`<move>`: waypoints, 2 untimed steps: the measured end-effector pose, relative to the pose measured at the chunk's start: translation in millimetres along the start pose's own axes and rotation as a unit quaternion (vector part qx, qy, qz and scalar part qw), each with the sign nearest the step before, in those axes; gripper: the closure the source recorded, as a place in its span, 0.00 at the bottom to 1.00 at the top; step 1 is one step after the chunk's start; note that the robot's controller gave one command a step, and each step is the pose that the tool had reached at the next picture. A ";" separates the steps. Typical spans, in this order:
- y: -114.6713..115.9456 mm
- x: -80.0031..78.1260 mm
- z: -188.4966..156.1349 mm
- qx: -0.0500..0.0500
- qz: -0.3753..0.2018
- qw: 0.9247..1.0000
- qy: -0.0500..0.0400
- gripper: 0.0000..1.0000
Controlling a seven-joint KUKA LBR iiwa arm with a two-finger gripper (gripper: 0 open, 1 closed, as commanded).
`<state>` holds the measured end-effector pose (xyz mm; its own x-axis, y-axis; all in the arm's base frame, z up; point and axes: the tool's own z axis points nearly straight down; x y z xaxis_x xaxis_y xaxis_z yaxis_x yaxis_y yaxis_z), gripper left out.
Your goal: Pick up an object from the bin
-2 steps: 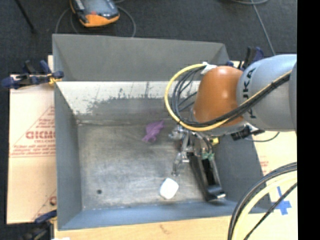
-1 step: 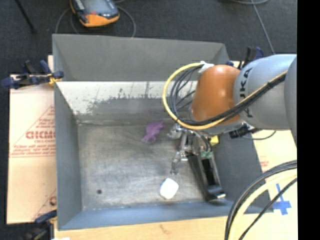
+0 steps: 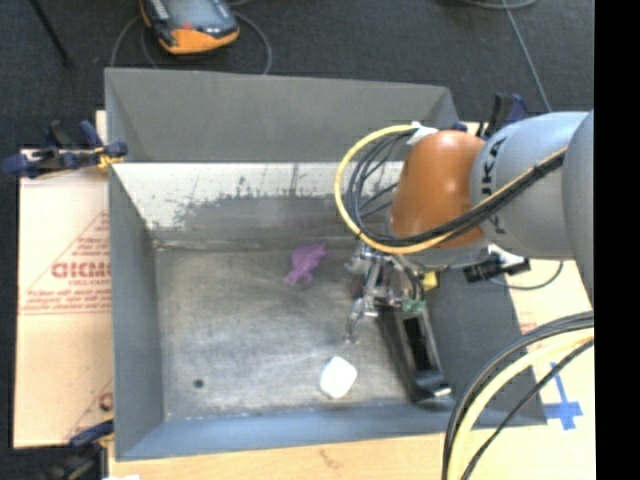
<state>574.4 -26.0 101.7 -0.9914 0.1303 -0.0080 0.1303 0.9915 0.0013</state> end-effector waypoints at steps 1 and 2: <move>4.9 -26.8 15.5 0.001 0.021 1.000 0.002 0.00; 6.2 -28.3 22.1 0.000 0.014 1.000 0.000 0.00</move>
Offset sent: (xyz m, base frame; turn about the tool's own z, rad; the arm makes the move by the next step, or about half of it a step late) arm -0.0121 0.0012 -0.0317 0.2569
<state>603.4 -23.5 79.9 -0.9874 0.1578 -0.0084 0.1578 0.9875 0.0012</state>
